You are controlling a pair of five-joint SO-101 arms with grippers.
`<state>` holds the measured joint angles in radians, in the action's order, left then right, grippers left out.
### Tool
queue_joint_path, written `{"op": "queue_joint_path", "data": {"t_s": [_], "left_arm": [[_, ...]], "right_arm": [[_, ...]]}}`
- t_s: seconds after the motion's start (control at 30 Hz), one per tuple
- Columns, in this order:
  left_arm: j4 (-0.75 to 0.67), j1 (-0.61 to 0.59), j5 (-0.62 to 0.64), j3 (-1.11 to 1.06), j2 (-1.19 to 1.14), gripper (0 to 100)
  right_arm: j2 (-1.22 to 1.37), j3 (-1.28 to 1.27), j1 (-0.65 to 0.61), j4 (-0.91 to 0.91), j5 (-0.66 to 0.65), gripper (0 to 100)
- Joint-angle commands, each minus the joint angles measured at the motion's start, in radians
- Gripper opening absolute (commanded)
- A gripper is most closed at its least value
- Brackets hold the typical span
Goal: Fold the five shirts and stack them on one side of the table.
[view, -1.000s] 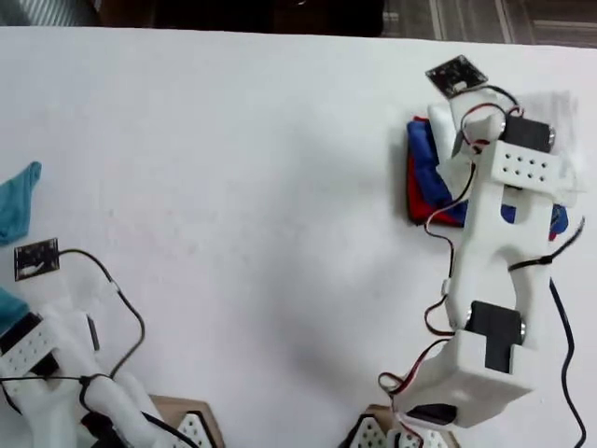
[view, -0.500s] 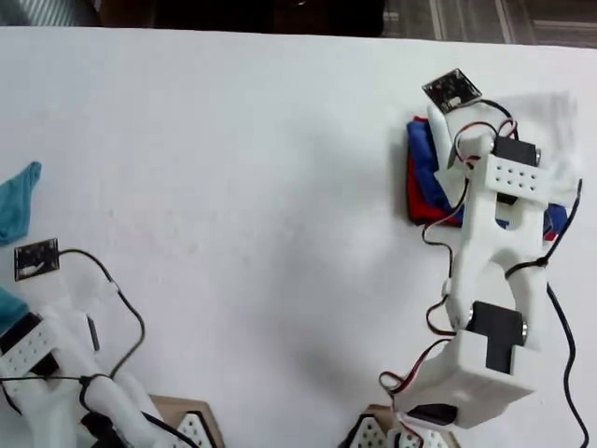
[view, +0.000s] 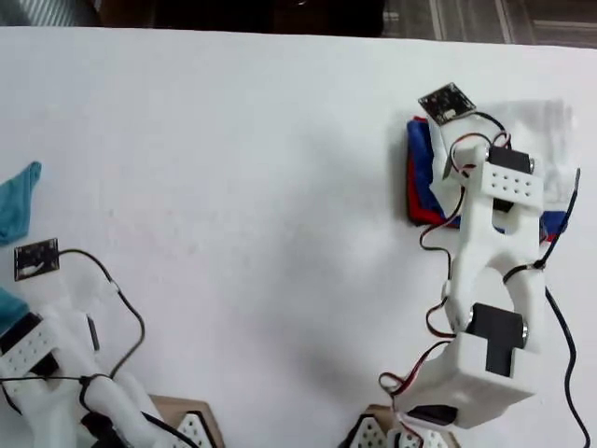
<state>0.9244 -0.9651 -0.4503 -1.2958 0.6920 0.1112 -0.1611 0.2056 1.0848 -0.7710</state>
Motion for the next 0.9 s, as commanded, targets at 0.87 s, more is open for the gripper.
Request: {"op": "queue_joint_path", "data": {"t_s": [0.87], "left_arm": [[-0.012, 0.012, 0.003, -0.002, 0.017, 3]], "right_arm": [[-0.223, -0.038, -0.036, 0.018, 0.002, 23.8]]}}
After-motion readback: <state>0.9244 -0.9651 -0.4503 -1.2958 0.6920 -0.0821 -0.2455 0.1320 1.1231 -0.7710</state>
